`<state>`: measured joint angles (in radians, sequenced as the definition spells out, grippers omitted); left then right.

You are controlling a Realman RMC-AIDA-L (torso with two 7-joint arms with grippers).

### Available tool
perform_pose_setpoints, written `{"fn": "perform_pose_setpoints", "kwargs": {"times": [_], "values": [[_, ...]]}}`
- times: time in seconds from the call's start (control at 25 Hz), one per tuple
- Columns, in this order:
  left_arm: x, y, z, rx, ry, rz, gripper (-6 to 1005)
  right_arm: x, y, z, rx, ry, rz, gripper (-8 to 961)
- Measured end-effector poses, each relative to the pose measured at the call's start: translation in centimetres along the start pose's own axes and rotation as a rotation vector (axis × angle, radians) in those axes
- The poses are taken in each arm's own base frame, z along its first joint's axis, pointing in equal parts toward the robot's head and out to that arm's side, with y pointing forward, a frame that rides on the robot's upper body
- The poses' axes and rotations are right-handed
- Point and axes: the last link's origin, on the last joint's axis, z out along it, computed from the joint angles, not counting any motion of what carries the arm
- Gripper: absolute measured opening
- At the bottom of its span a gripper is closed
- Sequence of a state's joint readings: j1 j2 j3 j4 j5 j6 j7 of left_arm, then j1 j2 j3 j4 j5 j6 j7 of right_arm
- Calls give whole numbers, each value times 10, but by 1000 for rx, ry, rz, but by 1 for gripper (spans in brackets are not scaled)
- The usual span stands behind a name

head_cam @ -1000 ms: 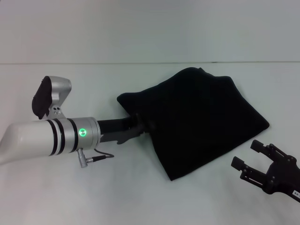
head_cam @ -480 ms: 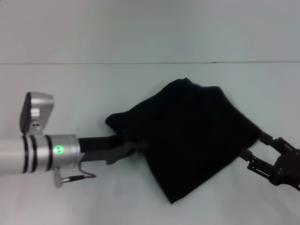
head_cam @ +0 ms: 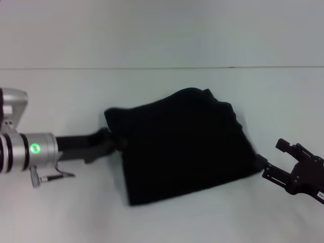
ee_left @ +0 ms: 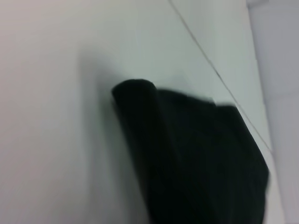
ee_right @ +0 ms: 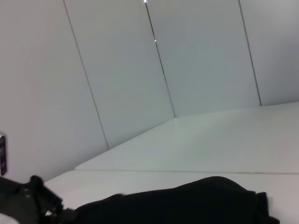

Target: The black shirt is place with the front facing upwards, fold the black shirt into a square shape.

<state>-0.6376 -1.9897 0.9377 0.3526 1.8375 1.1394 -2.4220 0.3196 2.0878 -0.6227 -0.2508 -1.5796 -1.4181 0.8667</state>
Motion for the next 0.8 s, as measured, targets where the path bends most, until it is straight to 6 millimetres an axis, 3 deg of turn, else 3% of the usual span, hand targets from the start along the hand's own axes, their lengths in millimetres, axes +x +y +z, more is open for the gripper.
{"fn": "perform_pose_setpoints", "kwargs": {"times": [0.32, 0.52, 0.8], "values": [[34, -6, -2, 117, 170, 55, 39, -3, 1, 7, -14, 0, -5, 916], [35, -7, -1, 124, 189, 54, 40, -4, 0, 9, -16, 1, -8, 916], [30, -7, -6, 90, 197, 102, 180, -5, -1, 14, -13, 6, -14, 916]]}}
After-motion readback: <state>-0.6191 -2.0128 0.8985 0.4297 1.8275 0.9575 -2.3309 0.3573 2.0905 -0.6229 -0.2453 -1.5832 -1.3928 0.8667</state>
